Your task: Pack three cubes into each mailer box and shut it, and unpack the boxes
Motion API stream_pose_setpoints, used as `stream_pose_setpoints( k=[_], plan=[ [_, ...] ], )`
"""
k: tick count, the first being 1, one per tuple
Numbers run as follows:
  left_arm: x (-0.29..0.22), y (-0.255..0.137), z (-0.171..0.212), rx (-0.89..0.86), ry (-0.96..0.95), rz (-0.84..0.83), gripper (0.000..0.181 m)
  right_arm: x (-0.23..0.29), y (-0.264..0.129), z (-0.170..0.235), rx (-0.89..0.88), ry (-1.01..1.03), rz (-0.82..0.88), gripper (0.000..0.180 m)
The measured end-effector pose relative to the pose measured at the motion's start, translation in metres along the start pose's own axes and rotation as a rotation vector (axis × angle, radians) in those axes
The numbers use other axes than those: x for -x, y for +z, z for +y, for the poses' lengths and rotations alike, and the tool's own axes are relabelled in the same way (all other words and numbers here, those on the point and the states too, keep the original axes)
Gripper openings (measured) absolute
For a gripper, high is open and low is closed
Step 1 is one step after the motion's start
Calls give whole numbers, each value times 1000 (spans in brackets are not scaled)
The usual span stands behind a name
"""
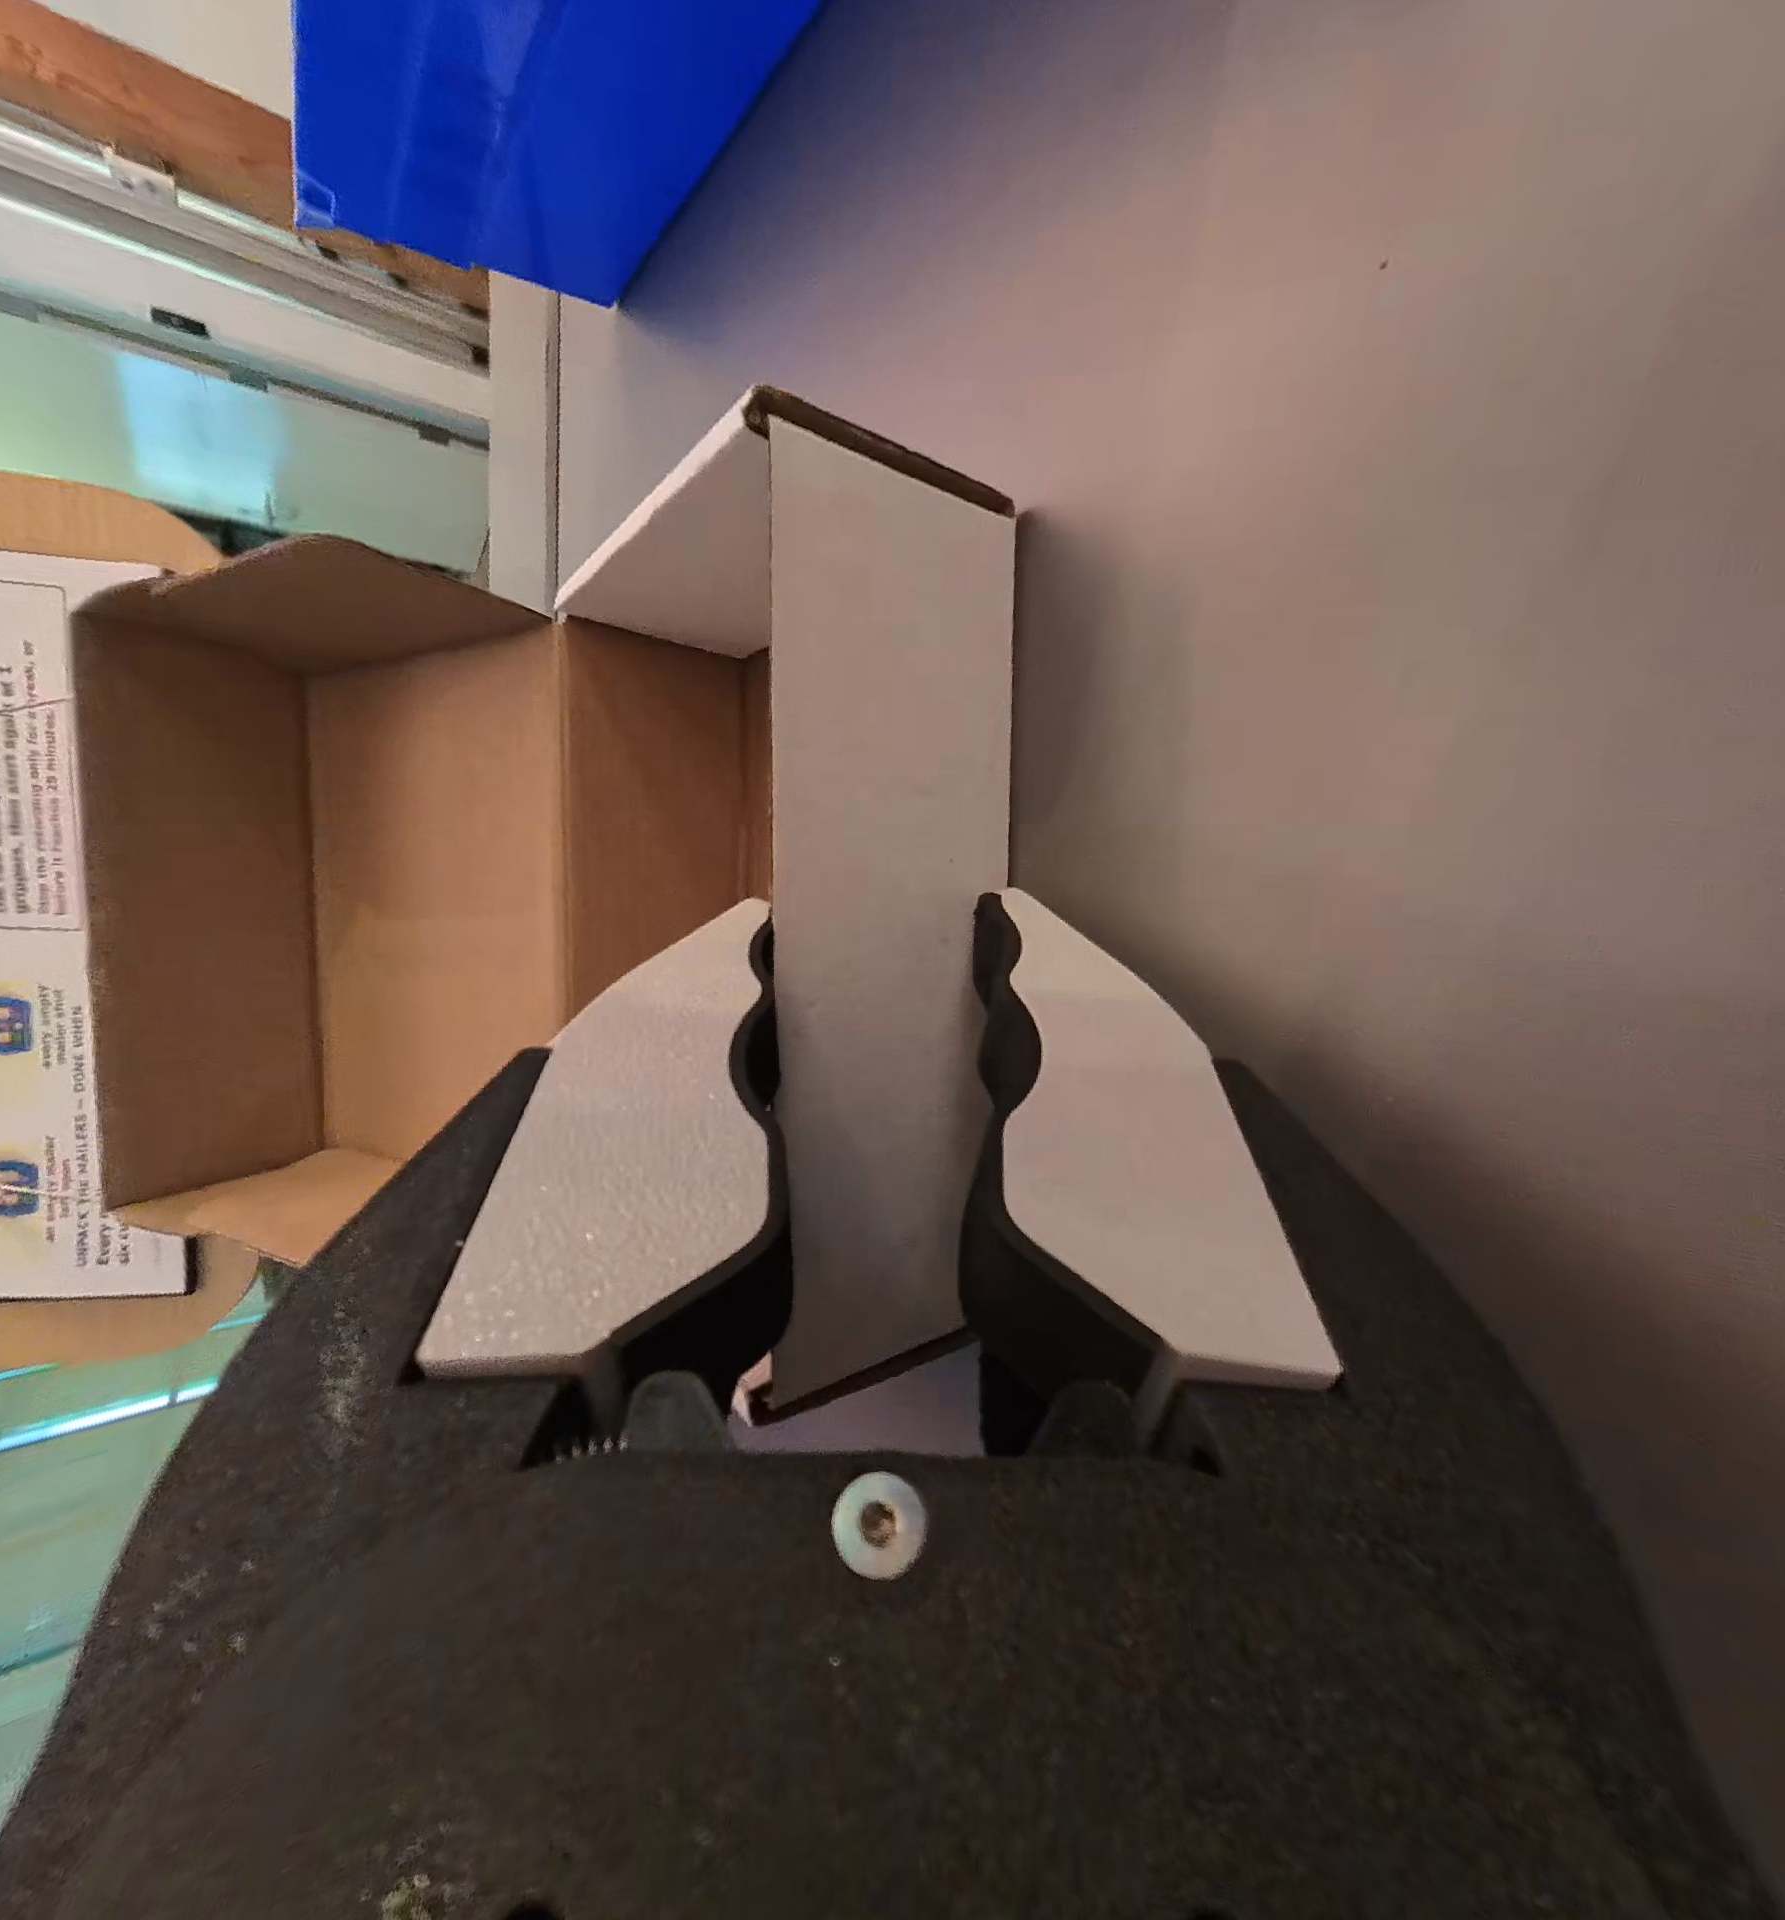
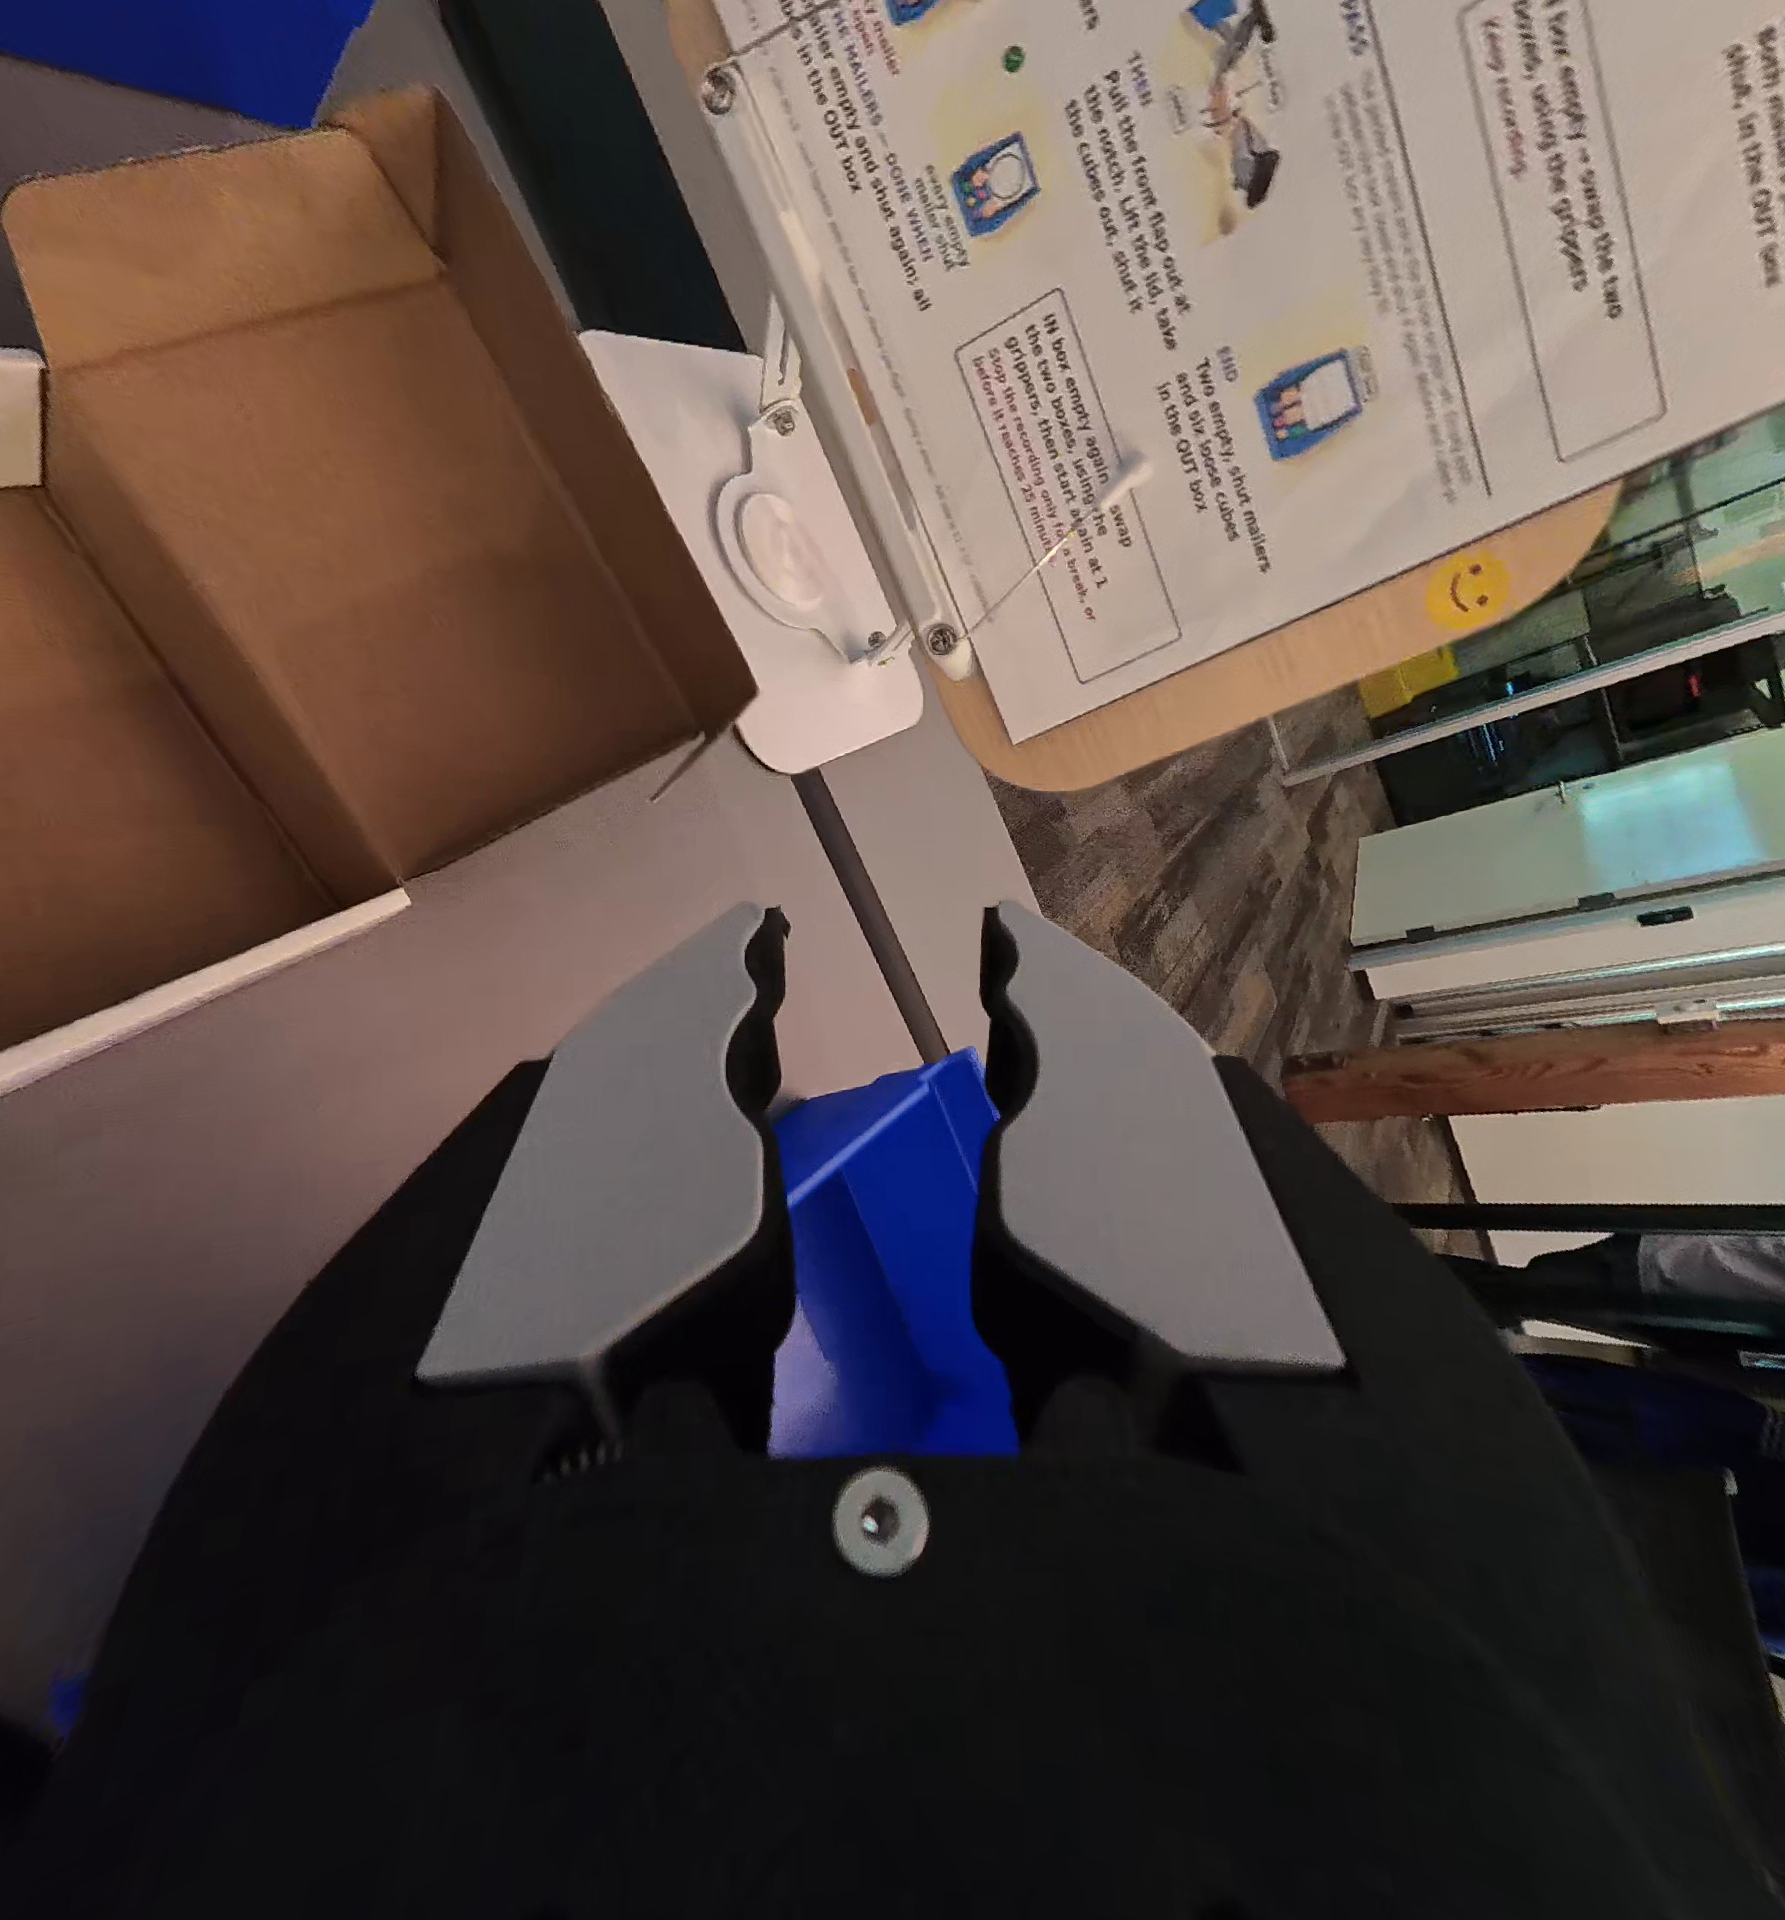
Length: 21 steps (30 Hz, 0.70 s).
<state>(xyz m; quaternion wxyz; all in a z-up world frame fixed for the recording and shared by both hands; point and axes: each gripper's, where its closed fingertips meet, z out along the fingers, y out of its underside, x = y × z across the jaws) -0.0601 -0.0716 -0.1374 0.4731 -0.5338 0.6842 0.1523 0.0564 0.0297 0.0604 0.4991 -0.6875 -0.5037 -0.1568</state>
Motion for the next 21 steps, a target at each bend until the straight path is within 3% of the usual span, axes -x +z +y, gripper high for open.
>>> stream_pose_setpoints(
  k=[21],
  plan=[
    [4, -2, 11, -7, 18, 1, 35, 2, 5, 25, 75, -2, -35, 38]
  ],
)
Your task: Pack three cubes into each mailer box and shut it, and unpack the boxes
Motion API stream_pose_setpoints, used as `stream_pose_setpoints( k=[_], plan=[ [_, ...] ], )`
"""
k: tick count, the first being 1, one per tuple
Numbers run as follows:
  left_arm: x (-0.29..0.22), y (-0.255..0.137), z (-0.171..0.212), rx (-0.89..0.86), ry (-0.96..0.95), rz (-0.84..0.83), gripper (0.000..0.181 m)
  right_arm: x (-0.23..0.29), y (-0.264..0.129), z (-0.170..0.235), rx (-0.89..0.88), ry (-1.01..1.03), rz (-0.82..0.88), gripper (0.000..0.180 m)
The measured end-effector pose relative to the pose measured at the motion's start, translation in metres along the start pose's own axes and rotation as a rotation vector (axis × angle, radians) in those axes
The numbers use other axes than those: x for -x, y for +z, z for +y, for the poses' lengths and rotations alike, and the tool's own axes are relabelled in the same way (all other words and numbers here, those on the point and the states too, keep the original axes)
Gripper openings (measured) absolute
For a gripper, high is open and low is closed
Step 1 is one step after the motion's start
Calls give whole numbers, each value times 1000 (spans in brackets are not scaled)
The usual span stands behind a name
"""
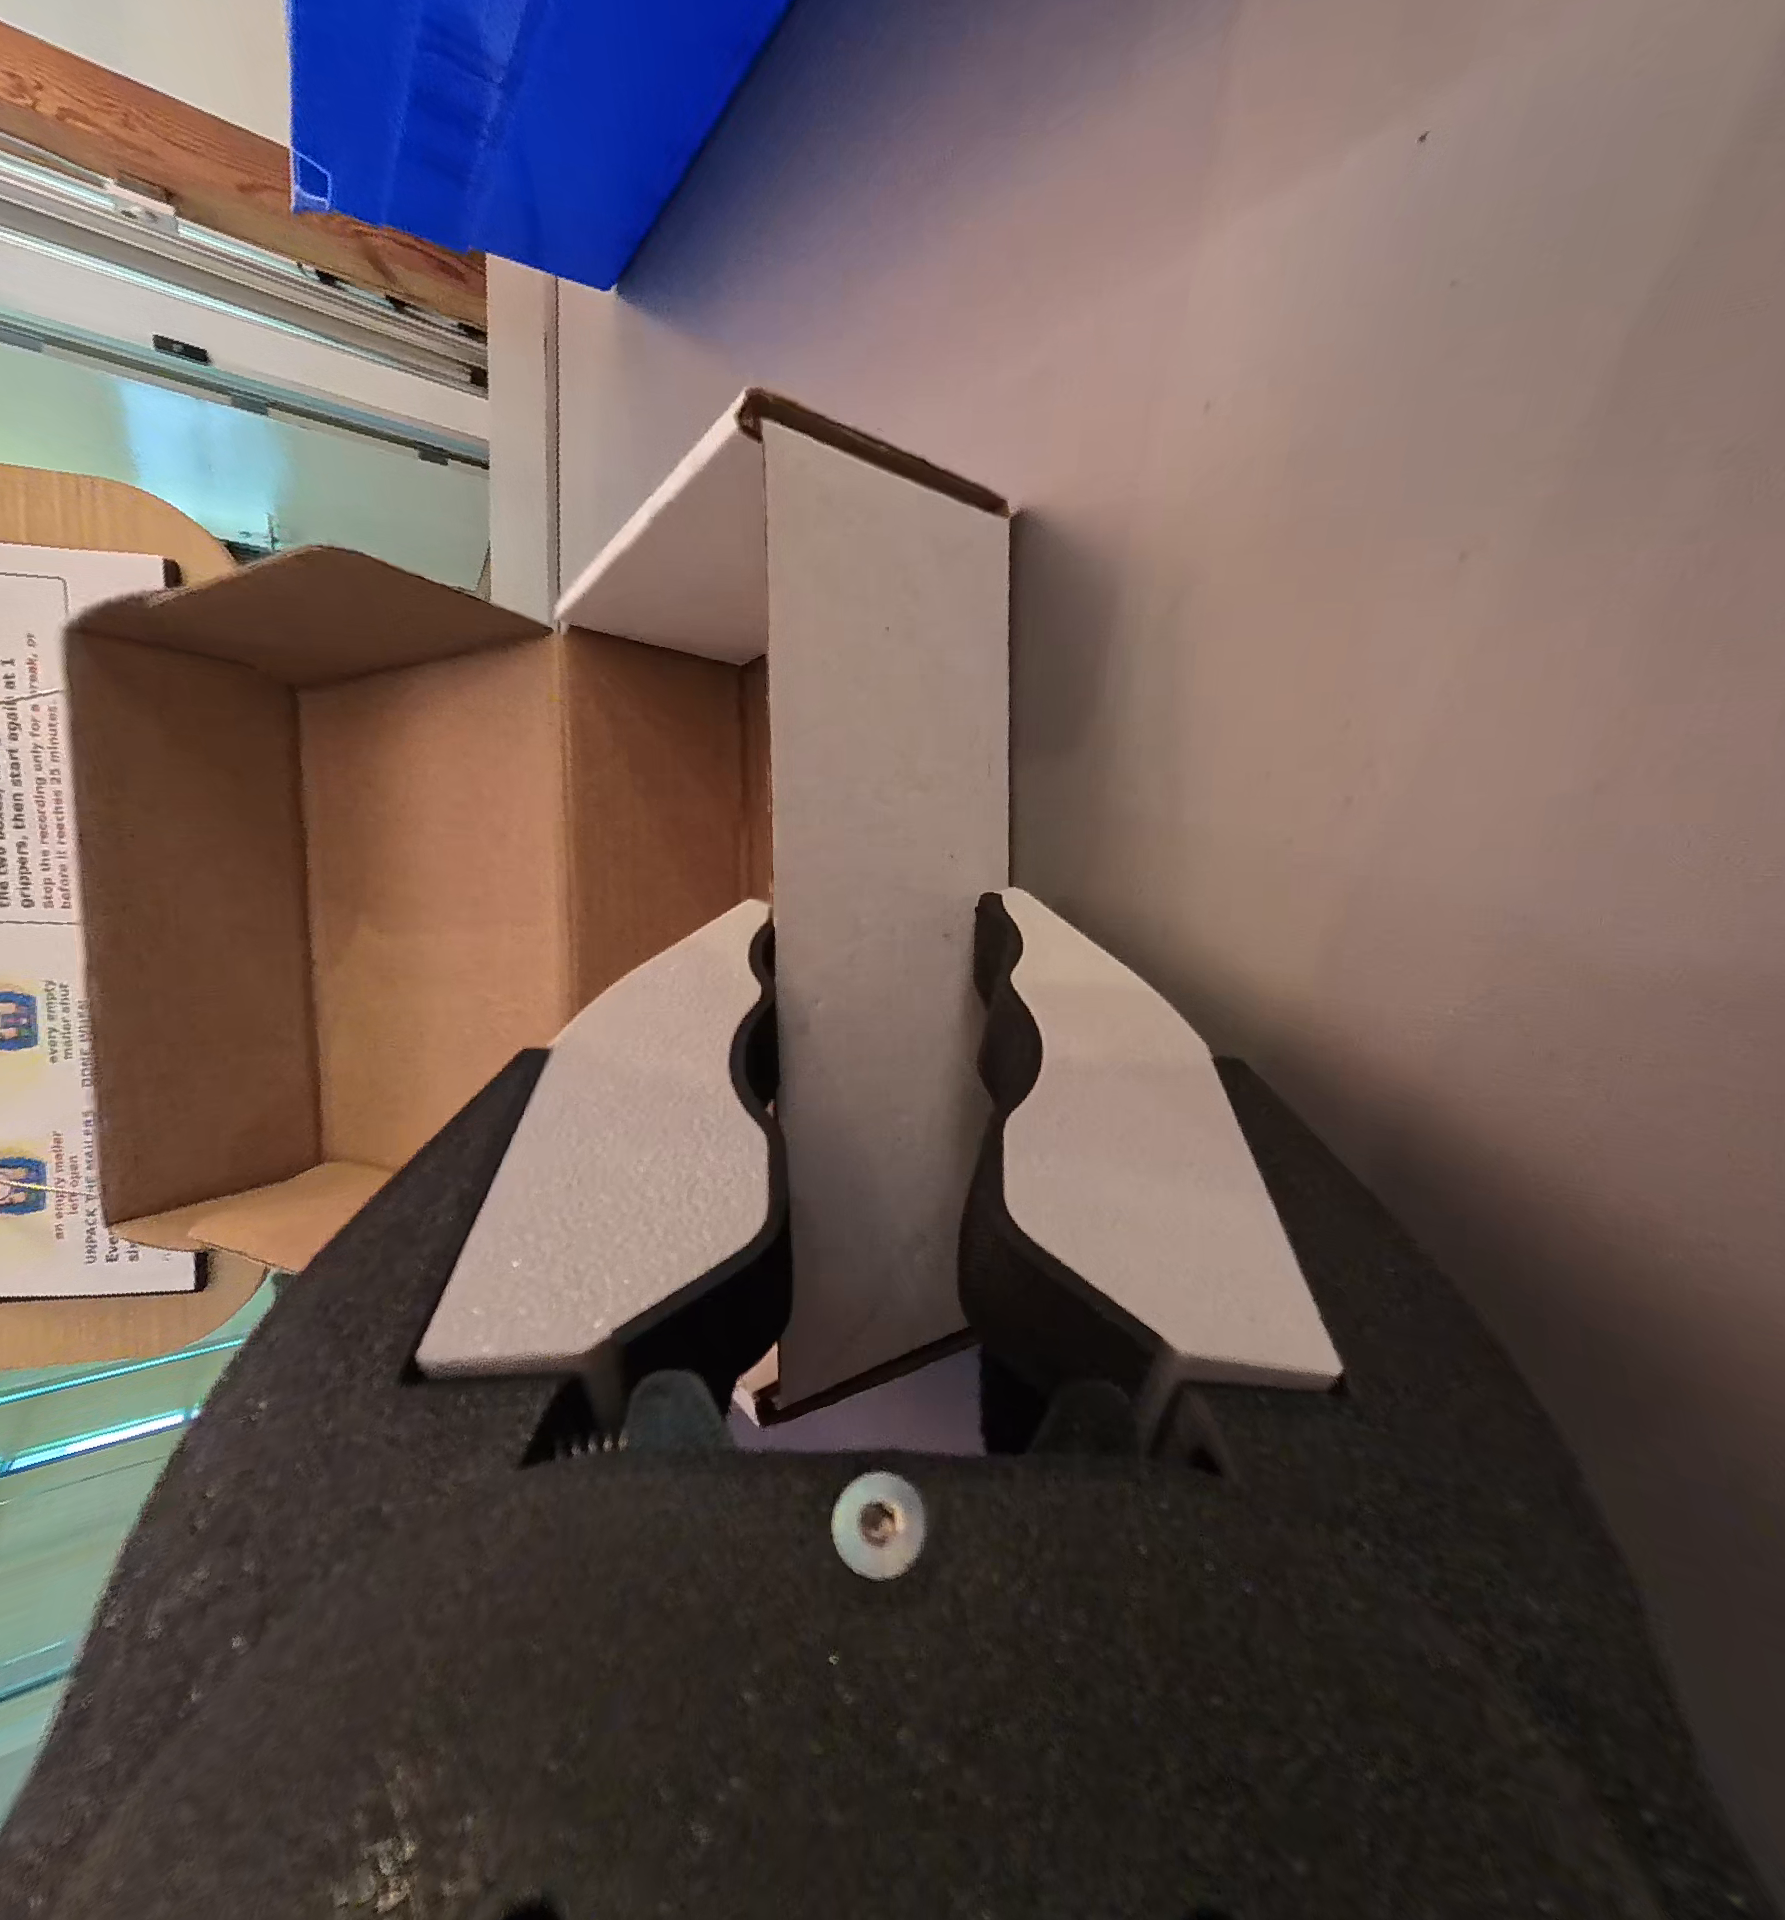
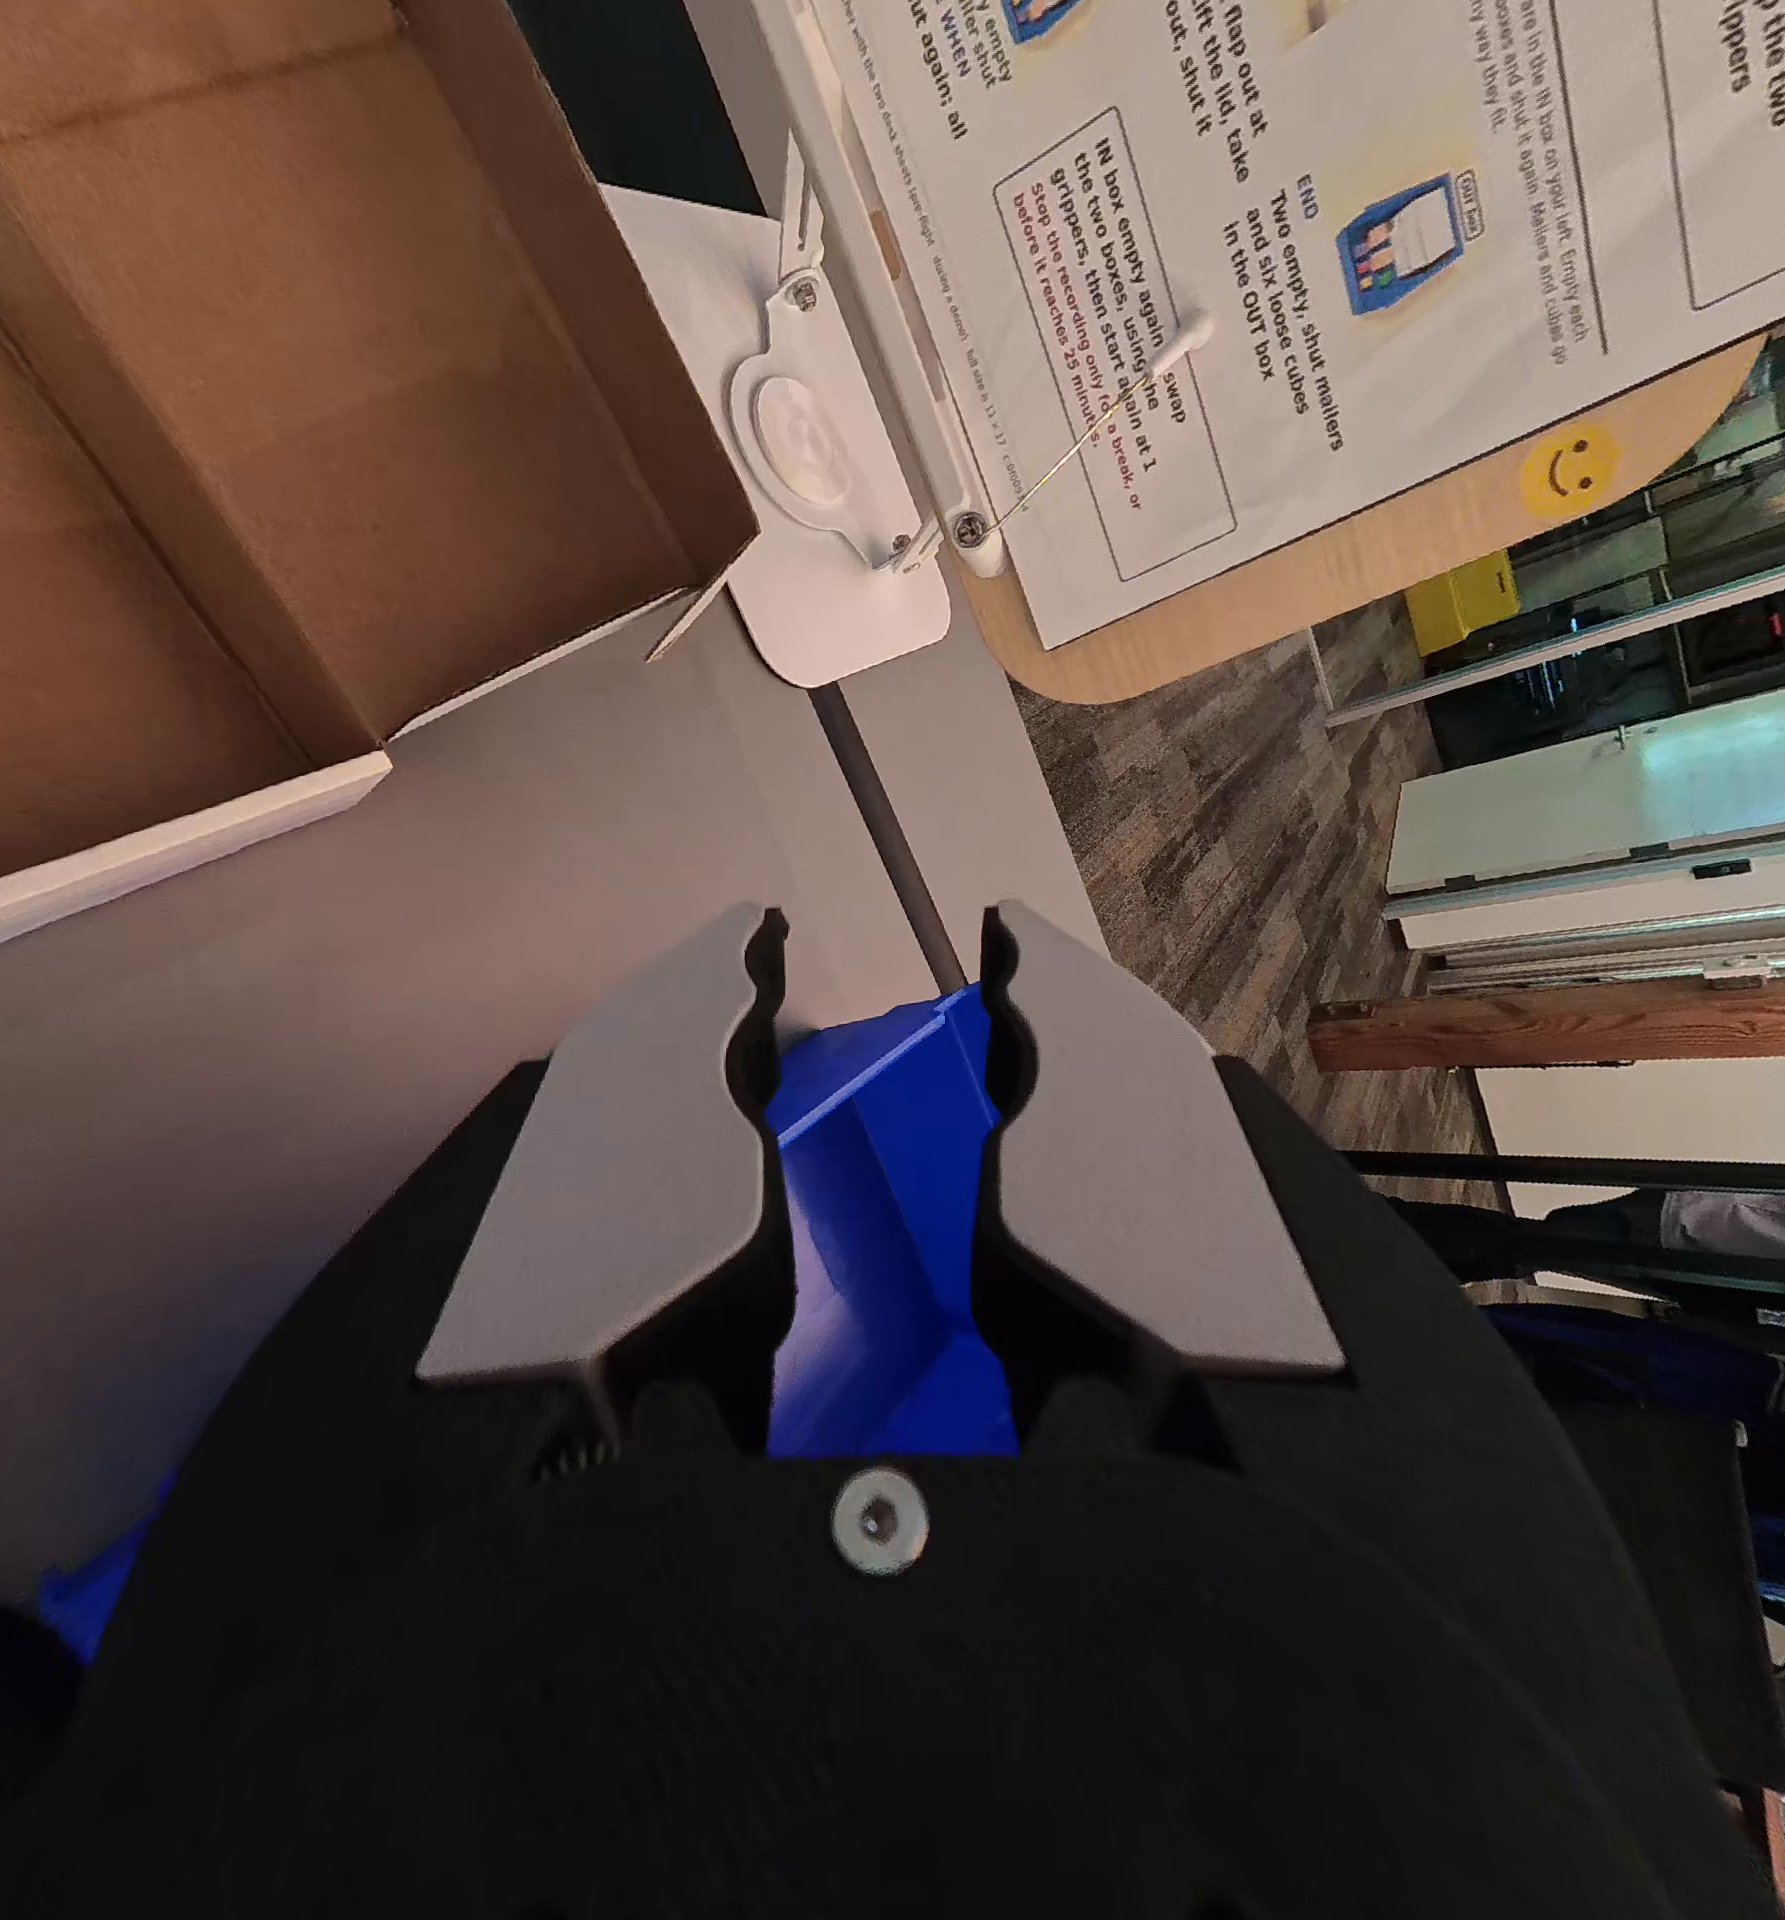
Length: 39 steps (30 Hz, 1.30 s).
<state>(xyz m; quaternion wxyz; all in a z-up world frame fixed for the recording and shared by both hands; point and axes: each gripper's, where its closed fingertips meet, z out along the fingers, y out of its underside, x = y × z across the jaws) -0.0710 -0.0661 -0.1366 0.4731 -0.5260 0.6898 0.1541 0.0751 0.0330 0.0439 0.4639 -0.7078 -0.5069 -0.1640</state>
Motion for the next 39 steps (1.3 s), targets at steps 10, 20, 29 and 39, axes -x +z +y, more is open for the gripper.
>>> stream_pose_setpoints(
  k=[10, 20, 29, 39],
  plan=[
    [18, -21, 8, -4, -118, -26, 37, 1, 1, 5, 18, -11, -6, 38],
    [30, -36, -13, -96, -160, -73, 37, 6, 1, 4, 28, -39, -18, 38],
    [69, -72, -29, -287, -469, -92, 34, 4, -2, 5, 20, 31, -37, 39],
    [153, -175, 52, -322, -867, -296, 38, -12, -18, 7, -54, 155, -29, 42]
  ],
)
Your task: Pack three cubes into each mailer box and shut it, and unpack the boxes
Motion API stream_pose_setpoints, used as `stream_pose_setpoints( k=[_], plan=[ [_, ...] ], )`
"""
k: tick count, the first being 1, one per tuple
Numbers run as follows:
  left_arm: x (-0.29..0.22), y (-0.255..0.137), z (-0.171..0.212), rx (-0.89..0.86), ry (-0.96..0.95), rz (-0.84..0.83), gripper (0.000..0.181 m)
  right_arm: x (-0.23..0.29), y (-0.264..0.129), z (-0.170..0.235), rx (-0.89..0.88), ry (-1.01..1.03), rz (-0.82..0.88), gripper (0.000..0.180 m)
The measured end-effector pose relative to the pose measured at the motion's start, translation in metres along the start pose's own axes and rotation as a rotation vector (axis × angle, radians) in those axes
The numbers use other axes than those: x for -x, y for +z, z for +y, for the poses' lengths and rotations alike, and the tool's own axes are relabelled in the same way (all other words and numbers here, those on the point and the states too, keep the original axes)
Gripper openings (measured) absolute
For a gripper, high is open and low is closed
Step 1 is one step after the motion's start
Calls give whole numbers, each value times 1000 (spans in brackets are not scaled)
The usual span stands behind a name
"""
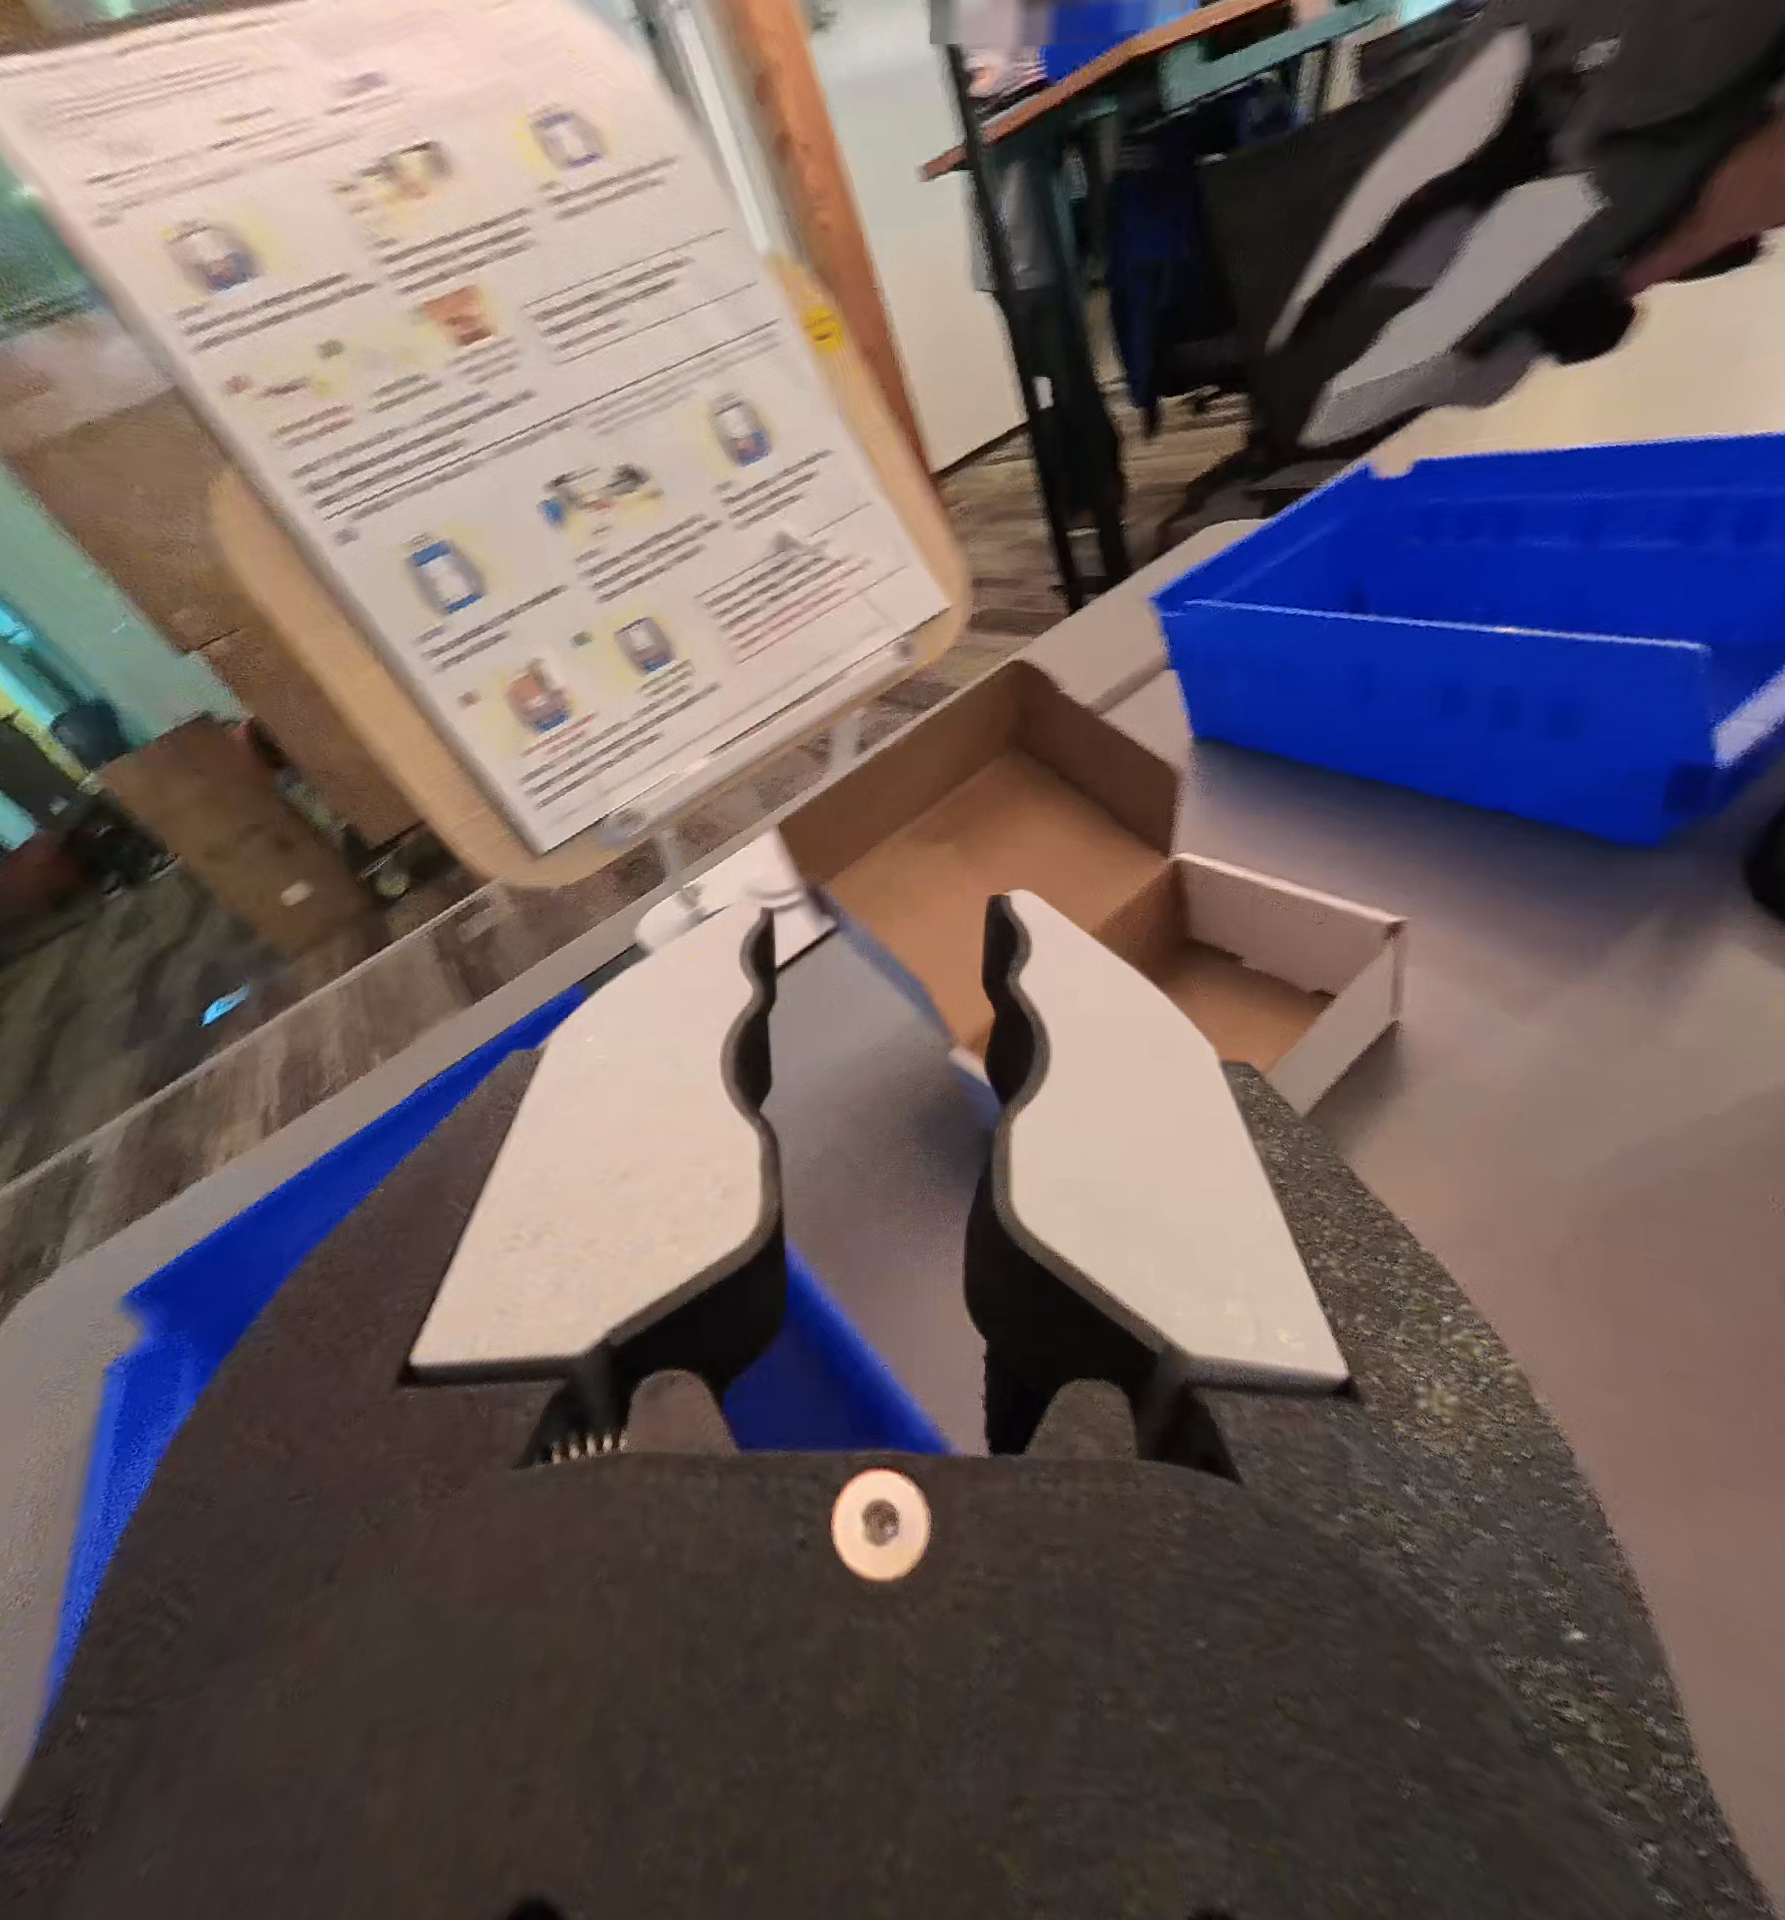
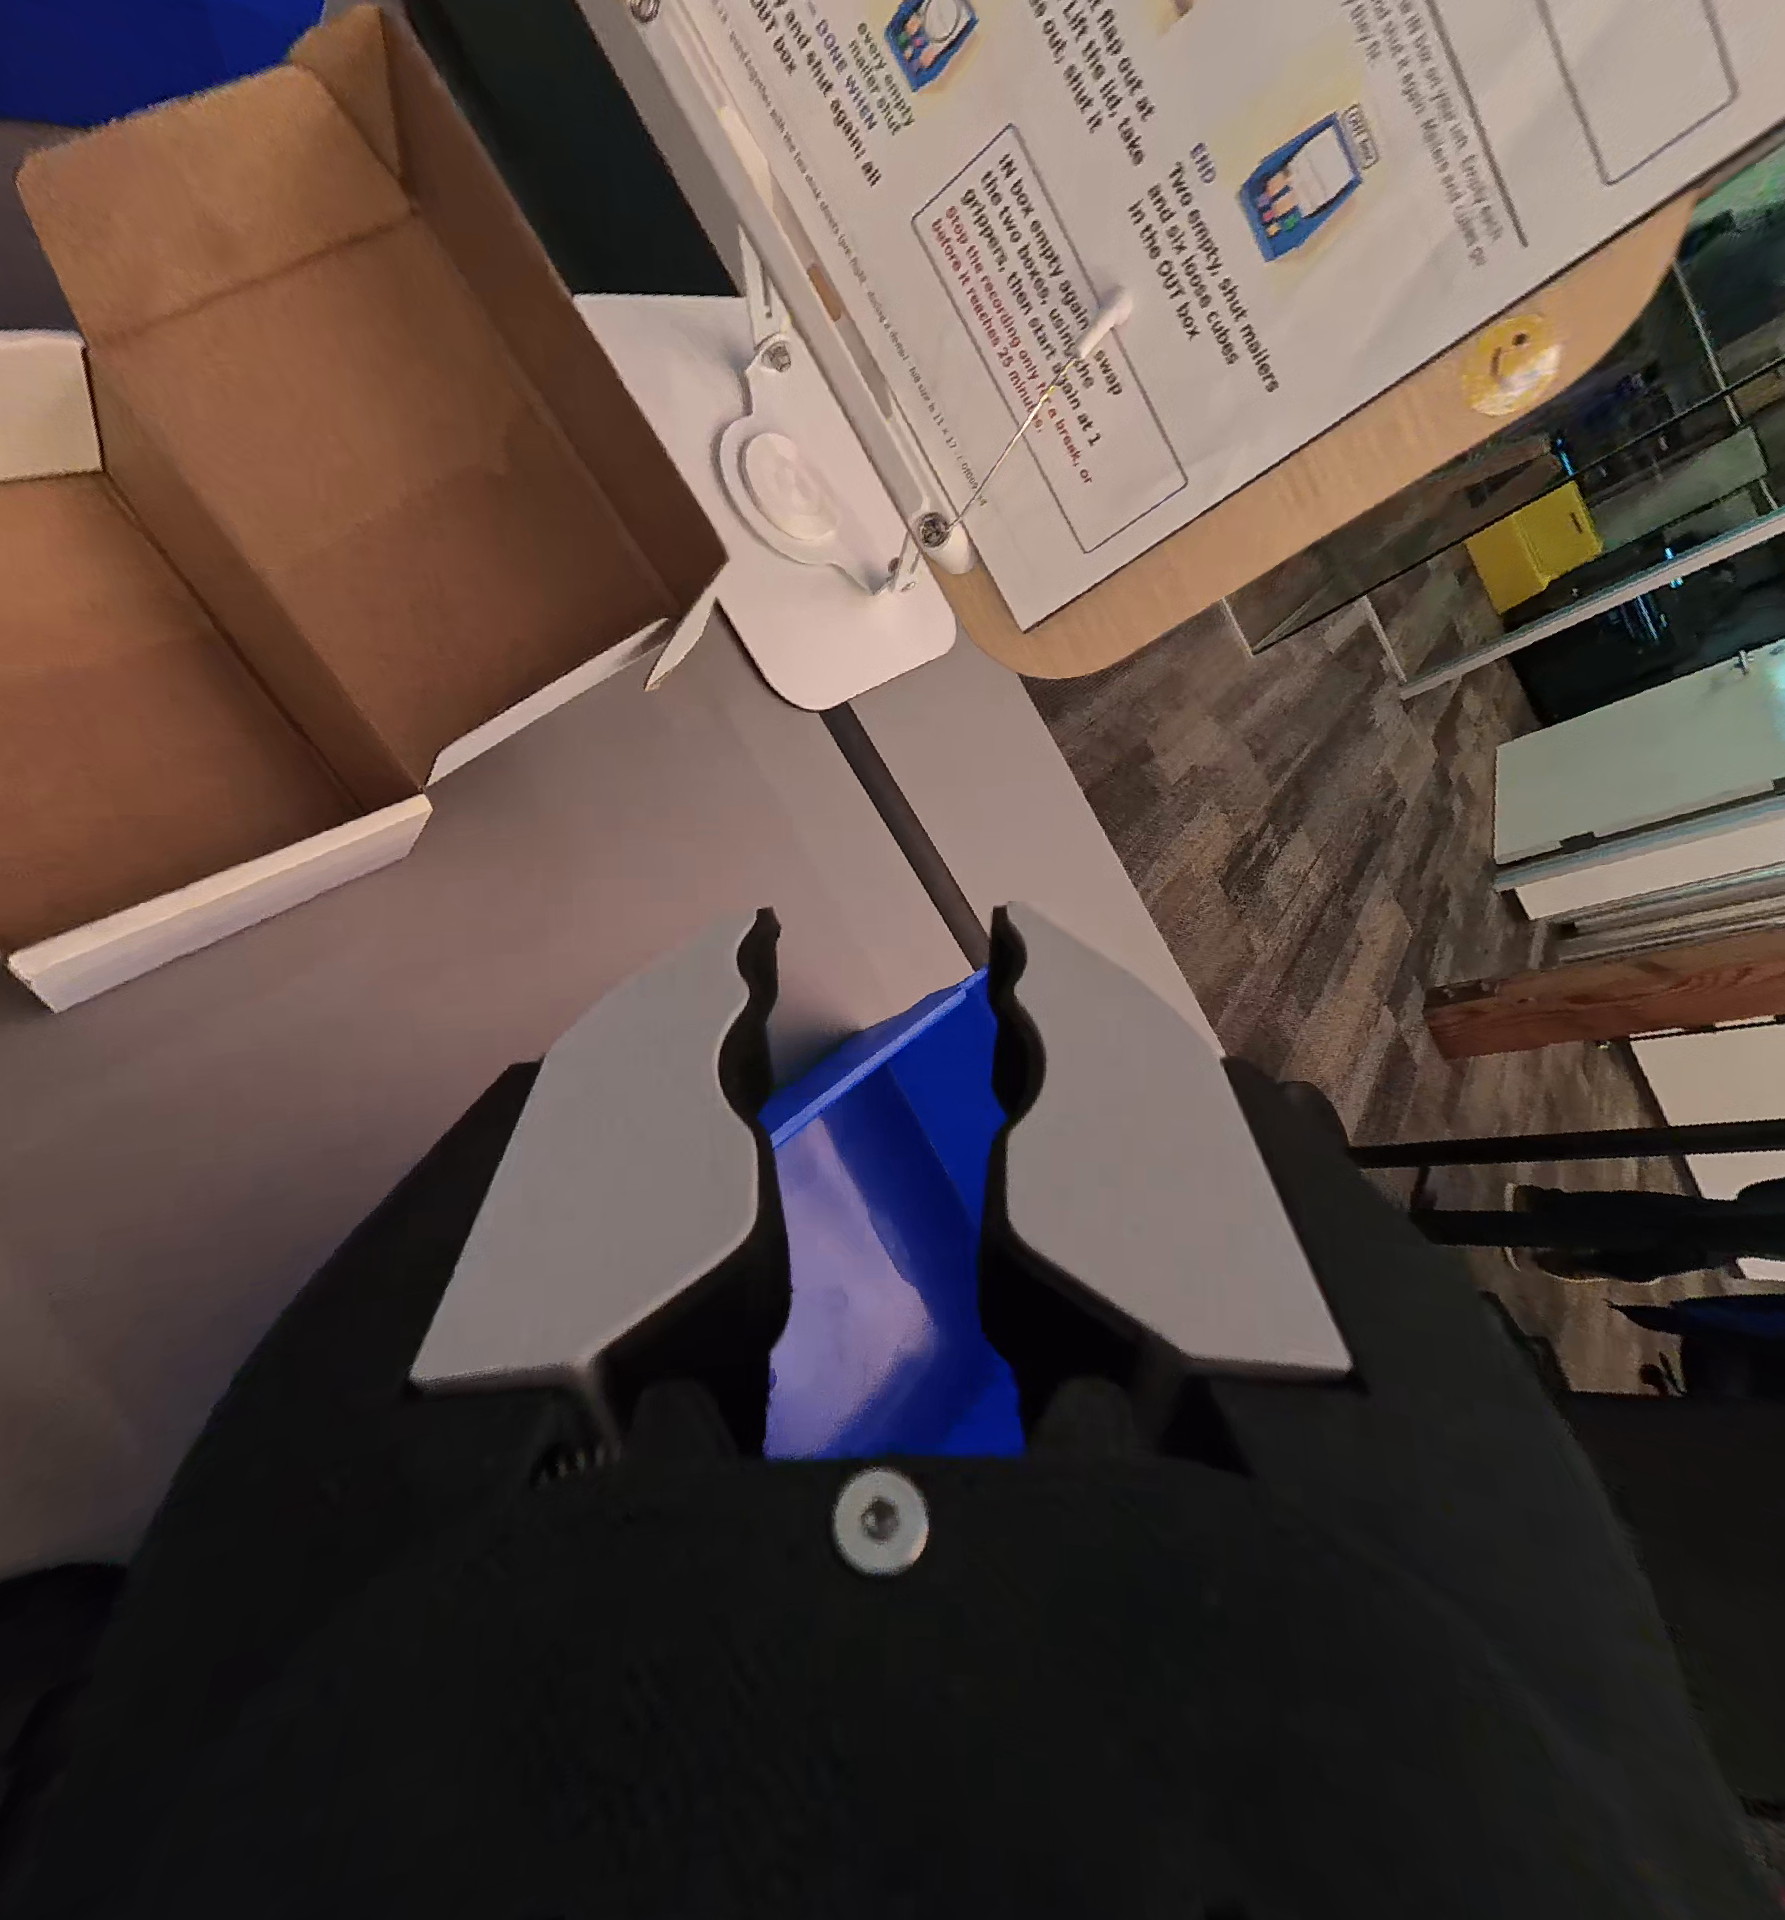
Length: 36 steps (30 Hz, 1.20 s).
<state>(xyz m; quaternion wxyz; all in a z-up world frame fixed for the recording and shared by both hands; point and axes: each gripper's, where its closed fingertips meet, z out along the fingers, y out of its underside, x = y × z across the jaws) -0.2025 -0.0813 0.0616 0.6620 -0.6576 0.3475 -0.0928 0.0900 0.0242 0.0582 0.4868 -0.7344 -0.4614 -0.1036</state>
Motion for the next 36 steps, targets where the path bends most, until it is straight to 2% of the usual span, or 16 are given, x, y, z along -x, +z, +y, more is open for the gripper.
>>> stream_pose_setpoints(
  k=[2, 6, 12, 16, 21, 31, 36],
  plan=[
    [25, -14, 17, 65, -17, -66, 39, -5, -4, 0, -17, 18, 10, 41],
    [71, -40, 80, 386, -5, -151, 40, -11, -13, 1, -47, 39, 23, 41],
    [100, -52, 160, 829, -51, -32, 38, -13, -13, 5, -44, 40, 16, 42],
    [122, -60, 197, 1105, -38, -71, 38, -9, -9, 9, -18, 19, 5, 41],
    [125, -70, 229, 1345, -54, -48, 59, -6, -9, 9, -19, 8, -7, 43],
    [118, -71, 253, 1489, -59, 54, 60, -2, -7, 13, 5, -18, -23, 42],
    [126, -71, 258, 1509, 21, 20, 49, 0, -6, 15, 17, -30, -31, 42]
  ],
)
